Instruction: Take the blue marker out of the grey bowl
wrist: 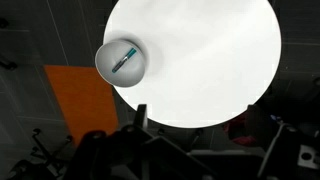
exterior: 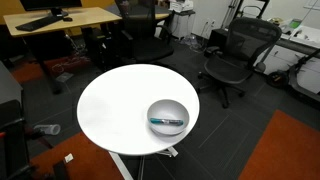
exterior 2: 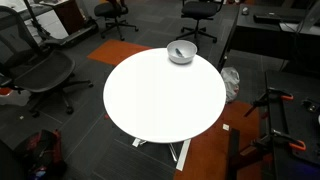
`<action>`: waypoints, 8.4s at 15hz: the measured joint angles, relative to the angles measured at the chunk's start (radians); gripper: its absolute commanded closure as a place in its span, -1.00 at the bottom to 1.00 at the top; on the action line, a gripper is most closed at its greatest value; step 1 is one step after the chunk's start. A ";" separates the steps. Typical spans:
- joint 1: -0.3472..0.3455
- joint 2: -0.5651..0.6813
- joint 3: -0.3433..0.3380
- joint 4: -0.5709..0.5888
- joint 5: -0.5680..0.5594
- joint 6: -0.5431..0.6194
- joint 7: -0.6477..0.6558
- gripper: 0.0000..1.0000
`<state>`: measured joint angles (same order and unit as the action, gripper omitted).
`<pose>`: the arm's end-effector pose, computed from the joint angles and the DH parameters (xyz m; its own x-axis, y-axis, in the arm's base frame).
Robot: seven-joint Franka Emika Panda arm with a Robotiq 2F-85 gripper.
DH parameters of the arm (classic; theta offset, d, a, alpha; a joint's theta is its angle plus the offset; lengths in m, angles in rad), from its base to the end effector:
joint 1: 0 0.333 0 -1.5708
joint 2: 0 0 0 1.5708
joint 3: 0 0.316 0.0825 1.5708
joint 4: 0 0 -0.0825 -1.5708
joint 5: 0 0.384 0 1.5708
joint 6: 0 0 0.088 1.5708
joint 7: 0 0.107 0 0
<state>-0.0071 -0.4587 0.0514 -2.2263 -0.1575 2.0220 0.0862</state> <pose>0.4389 0.0136 0.5779 0.9656 0.0267 0.2585 -0.0141 -0.9879 0.1545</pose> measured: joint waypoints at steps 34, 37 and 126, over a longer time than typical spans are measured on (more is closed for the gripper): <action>-0.119 0.354 -0.147 0.092 0.120 0.277 0.257 -1.00; -0.126 0.410 -0.172 0.102 0.177 0.317 0.257 -1.00; 0.021 0.780 -0.241 0.331 0.101 0.466 0.317 0.91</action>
<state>0.0138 0.3215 -0.1896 -1.8951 -0.0562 2.4885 0.4030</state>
